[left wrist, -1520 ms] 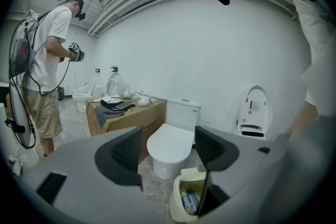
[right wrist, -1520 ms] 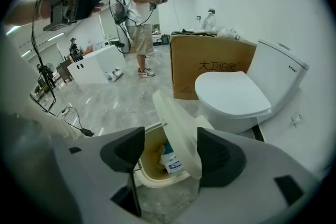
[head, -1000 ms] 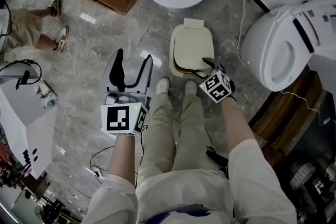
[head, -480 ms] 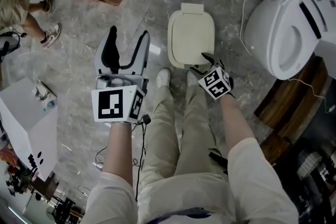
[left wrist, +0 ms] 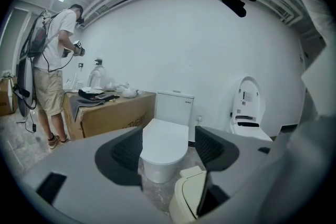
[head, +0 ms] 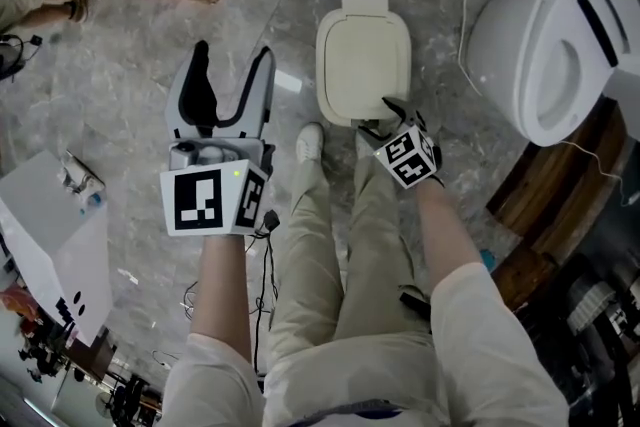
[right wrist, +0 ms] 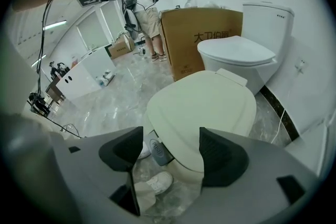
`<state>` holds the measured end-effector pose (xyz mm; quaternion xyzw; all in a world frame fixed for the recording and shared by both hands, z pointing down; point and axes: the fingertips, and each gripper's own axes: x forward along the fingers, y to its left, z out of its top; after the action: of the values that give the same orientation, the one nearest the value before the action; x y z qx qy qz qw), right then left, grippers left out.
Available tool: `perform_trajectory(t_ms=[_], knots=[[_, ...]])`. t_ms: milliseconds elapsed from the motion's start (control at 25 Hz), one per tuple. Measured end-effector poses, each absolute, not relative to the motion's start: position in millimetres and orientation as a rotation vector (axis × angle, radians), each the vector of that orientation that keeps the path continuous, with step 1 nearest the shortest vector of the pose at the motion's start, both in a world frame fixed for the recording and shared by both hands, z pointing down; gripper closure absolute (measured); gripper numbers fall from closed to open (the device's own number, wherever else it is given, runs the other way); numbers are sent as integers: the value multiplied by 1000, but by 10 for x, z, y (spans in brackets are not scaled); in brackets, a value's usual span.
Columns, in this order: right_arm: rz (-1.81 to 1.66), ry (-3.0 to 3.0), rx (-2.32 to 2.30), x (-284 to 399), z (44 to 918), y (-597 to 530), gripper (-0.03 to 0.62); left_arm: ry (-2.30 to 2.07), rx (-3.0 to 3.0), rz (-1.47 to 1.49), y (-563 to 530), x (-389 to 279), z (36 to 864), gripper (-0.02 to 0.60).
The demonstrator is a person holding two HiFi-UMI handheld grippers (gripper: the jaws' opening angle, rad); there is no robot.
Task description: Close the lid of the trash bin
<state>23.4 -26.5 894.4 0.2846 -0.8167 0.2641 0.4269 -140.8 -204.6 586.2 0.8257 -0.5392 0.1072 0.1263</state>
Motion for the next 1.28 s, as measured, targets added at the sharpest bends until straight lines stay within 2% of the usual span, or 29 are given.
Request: perform_trajectory(t_ms=[160,1000,1160,1280], knots=[[699,-2025,714,217,9025,-237,252,-1569,2393,314,-2074,-1436,5915,287],[826,-1951,693,210,9209,-260,256,-1586,2365,299,-2391,-1560,5968,287],[875,-2004,847,222,8840,-640,257,-1595,2387,261,-2404,-1489,5706,287],[862,-2102,1023,290,8160,-1153,261,-1596,2419,192,-2405,-1413,5281,287]])
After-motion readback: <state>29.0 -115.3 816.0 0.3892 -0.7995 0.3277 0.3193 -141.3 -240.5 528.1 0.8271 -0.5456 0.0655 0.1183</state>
